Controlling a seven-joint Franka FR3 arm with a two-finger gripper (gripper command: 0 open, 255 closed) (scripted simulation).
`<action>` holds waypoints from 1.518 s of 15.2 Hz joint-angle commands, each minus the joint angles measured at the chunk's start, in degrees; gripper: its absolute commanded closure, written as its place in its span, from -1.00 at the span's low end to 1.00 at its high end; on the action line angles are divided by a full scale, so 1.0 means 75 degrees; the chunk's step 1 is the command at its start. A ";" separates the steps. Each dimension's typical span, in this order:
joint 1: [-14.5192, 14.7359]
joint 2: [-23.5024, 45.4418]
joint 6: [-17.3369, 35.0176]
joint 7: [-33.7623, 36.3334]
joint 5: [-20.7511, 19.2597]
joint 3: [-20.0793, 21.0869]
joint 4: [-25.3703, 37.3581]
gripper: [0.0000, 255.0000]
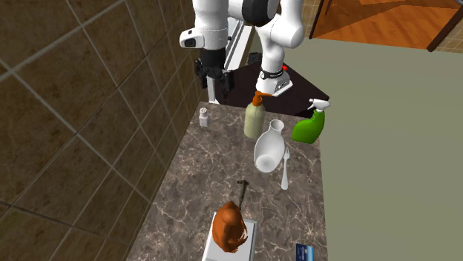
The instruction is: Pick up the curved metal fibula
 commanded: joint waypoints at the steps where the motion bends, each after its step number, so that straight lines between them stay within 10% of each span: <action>1: 0.0085 0.0477 0.0334 0.0041 -0.0074 0.0173 0.0135 -1.00; 23: 0.1933 0.6153 0.1745 0.1459 -0.2668 0.0948 0.3832 -1.00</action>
